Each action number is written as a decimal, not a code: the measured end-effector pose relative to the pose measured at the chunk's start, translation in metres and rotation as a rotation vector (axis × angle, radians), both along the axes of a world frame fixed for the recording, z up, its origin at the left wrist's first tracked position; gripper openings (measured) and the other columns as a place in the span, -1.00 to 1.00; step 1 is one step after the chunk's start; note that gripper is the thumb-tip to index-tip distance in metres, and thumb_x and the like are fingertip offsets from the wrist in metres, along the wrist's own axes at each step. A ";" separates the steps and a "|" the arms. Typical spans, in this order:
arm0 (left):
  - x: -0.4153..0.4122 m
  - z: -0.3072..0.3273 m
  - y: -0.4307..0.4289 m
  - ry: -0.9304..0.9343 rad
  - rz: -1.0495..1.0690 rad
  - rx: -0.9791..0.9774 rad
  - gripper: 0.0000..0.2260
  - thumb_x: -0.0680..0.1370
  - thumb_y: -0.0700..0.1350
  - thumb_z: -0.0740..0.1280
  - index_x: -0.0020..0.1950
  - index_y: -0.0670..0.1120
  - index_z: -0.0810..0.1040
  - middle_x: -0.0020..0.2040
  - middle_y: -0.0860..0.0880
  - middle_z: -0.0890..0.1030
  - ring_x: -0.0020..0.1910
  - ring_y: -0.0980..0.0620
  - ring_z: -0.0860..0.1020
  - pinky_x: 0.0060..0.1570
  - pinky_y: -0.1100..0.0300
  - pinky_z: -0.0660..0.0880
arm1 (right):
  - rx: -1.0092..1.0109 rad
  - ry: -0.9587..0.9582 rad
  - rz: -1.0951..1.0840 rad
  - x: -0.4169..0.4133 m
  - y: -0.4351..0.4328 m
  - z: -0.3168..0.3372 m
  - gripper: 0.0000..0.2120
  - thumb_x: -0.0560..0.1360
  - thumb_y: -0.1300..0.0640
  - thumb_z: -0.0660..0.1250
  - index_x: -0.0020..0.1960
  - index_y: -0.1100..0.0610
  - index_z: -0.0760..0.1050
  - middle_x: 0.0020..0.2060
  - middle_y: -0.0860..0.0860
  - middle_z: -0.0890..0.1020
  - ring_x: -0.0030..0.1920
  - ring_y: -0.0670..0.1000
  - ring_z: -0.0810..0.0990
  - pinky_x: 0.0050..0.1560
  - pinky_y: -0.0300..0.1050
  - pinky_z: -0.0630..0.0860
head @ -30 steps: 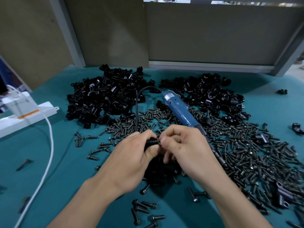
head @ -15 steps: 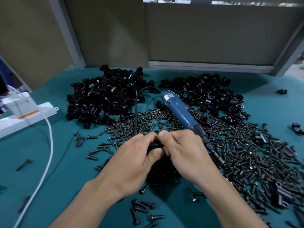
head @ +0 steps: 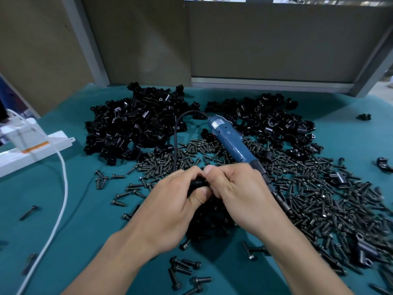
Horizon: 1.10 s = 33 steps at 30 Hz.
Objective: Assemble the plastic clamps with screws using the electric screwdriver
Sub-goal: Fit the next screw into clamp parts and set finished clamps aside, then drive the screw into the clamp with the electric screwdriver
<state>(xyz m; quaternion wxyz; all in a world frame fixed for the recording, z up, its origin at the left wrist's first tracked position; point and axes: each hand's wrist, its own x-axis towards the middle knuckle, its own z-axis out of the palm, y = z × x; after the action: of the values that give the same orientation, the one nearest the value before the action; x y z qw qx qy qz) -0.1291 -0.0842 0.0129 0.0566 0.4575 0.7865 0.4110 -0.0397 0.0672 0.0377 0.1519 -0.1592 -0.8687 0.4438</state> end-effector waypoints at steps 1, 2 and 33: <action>0.000 0.000 0.000 -0.004 0.000 0.000 -0.80 0.64 0.32 0.11 0.00 0.32 0.46 -0.05 0.26 0.58 0.00 0.16 0.56 -0.12 0.28 0.38 | -0.008 0.021 -0.004 0.000 0.000 0.000 -0.54 0.64 -0.17 0.26 -0.39 -0.02 0.46 -0.57 -0.09 0.44 -0.54 -0.15 0.35 -0.51 -0.28 0.29; -0.001 0.000 0.000 -0.010 0.002 -0.001 -0.78 0.65 0.32 0.11 0.02 0.29 0.48 -0.05 0.24 0.59 0.01 0.16 0.57 -0.11 0.24 0.41 | -0.034 0.051 -0.008 0.001 0.001 0.000 -0.58 0.63 -0.18 0.29 -0.35 -0.03 0.51 -0.54 -0.08 0.52 -0.53 -0.17 0.39 -0.49 -0.29 0.32; -0.005 0.003 0.000 -0.251 0.209 -0.045 -0.79 0.49 0.19 0.36 -0.20 0.13 0.42 -0.39 0.15 0.53 -0.53 0.17 0.38 -0.55 0.33 0.31 | 0.554 -0.530 -0.424 -0.043 0.044 0.006 -0.55 0.52 -0.01 0.38 0.32 0.00 0.28 -0.18 -0.03 0.50 -0.28 0.08 0.47 -0.19 0.00 0.37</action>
<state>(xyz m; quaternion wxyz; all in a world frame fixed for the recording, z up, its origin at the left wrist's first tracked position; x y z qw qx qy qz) -0.1341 -0.0846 0.0157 0.1215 0.3169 0.8255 0.4509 -0.0827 0.1116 0.0433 0.0484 -0.3956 -0.9120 0.0970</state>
